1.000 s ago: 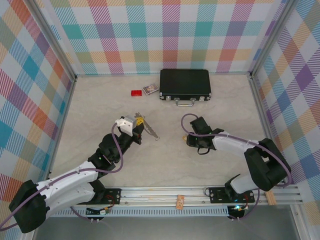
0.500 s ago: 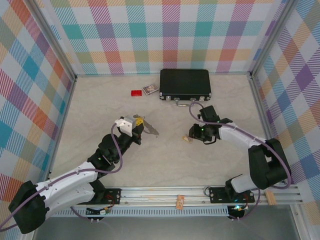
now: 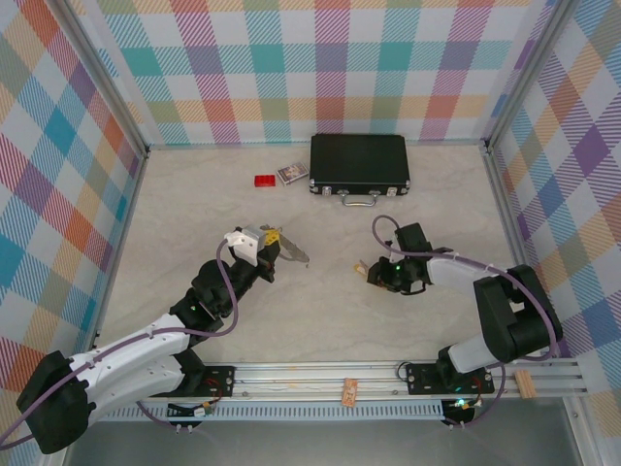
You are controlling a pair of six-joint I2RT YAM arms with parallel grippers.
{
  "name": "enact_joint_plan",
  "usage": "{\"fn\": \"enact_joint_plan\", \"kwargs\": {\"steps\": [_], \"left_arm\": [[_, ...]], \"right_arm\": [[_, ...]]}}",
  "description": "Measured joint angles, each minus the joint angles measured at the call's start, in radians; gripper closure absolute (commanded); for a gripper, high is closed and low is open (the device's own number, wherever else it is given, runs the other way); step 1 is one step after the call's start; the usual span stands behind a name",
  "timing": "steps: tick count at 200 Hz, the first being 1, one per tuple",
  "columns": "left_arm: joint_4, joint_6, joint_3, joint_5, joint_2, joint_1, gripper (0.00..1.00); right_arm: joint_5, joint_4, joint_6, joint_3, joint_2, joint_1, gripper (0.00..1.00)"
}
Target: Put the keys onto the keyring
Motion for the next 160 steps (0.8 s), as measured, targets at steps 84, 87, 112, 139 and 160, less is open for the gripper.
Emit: {"fn": "enact_joint_plan", "kwargs": {"steps": [84, 87, 112, 139, 160], "left_arm": [[-0.001, 0.000, 0.000, 0.001, 0.000, 0.000, 1.00], [-0.001, 0.000, 0.000, 0.001, 0.000, 0.000, 1.00], [-0.001, 0.000, 0.000, 0.001, 0.000, 0.000, 1.00], [-0.001, 0.000, 0.000, 0.001, 0.000, 0.000, 1.00], [-0.001, 0.000, 0.000, 0.001, 0.000, 0.000, 1.00]], "right_arm": [[-0.023, 0.072, -0.006, -0.006, 0.016, -0.033, 0.81], [-0.024, 0.072, -0.006, -0.006, 0.020, -0.033, 0.81], [-0.039, 0.074, -0.013, 0.002, 0.033, -0.037, 0.84], [-0.045, 0.071, -0.025, 0.014, 0.050, -0.037, 0.84], [-0.045, 0.067, -0.038, 0.023, 0.055, -0.037, 0.85]]}}
